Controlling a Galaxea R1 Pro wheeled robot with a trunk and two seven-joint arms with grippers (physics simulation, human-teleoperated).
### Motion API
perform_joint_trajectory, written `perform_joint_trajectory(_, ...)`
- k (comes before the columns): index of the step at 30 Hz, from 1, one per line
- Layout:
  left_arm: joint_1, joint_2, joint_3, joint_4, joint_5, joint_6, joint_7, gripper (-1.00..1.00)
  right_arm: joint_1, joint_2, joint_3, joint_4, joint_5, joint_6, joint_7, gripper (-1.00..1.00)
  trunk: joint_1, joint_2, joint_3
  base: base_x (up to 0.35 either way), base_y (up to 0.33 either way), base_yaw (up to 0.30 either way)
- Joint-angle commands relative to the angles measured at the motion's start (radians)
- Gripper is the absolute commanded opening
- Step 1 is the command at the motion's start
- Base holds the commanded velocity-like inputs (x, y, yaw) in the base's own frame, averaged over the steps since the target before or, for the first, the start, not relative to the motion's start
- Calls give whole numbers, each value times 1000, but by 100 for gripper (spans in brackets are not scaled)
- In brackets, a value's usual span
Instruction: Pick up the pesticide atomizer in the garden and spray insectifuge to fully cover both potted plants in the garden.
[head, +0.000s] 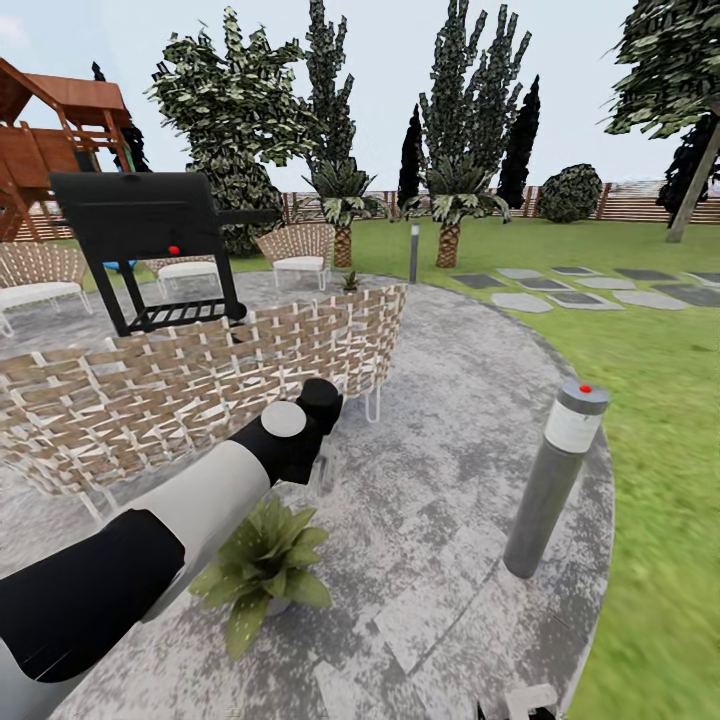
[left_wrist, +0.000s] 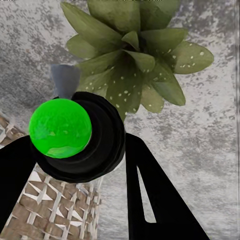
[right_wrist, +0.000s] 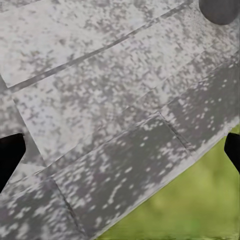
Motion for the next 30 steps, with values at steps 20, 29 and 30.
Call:
perform_joint_trajectory(20,89,0,-1,8,-4,7,-6,-100,-1,1,6,-1,1,1,-8,100,-1,0,-9,-118,120,-32)
perform_joint_trajectory(29,93,0,0,1,-5,-9,-6,-100,-1,-2,6,1,4,-1,-8,100,-1,0,-9,33,0,0)
perform_joint_trajectory(30,93,0,0,2,-5,-9,-6,-100,-1,-2,6,1,4,-1,-8,100,-1,0,-9,250,0,0)
